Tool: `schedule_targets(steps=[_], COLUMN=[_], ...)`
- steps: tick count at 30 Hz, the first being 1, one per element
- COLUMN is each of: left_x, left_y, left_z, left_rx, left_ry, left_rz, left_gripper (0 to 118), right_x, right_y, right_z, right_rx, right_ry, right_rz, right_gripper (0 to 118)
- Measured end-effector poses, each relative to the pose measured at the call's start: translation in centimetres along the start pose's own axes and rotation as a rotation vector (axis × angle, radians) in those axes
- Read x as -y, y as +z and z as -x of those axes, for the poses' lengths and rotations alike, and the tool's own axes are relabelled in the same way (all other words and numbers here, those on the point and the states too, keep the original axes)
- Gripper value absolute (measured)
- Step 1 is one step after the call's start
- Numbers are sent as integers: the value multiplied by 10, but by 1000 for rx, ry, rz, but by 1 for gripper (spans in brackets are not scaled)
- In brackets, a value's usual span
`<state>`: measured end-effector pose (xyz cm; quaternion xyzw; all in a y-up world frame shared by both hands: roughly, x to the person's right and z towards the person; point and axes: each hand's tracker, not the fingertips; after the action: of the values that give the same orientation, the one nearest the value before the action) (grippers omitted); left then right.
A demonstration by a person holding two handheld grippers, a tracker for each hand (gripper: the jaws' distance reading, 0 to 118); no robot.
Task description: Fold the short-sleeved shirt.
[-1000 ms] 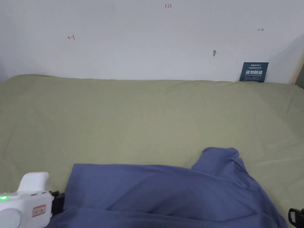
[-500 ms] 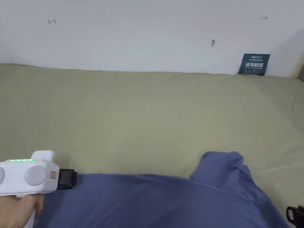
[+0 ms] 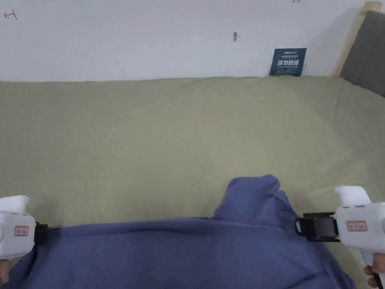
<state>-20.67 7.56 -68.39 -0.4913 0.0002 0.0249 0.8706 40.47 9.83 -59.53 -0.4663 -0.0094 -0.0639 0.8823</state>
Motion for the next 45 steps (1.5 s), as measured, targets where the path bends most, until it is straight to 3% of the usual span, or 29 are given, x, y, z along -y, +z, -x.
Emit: schedule_targets(steps=[6,7,8,9,10,11,12,20,29,39,45], left_x=[1,2,3,4,4,4,4,18,91,200,228], left_y=[5,7,9,12,13,17,24,100,180,193,177], left_z=[-3,-2,-1,-1,1,3,4,24,46,54,63], left_rx=[-6,-3,1,4,4,8,9,60,101,77,88], left_ry=[-6,-3,1,1,-1,-4,-4,10,-18,-42,-9], left_rz=[-2,-4,-3,0,0,1,-2,-76,-150,-192,-158], left_gripper=[1,1,1,1,1,1,1,1,1,1,1], right_x=[-20,-17,-13,-13,-17,-19,-20,-2,62,178,209], right_y=[-53,-54,-50,-41,-32,-23,-12,81,164,185,167], right_z=[13,16,19,18,16,14,16,21,25,19,11], right_rx=[33,53,74,87,19,-26,16,-59,-104,-126,-124], right_ry=[43,70,107,127,103,74,76,54,75,42,14], right_rz=[186,200,177,150,156,148,90,-41,-121,-85,-25], right_gripper=[101,92,72,59,26,3,3,3,3,3,3])
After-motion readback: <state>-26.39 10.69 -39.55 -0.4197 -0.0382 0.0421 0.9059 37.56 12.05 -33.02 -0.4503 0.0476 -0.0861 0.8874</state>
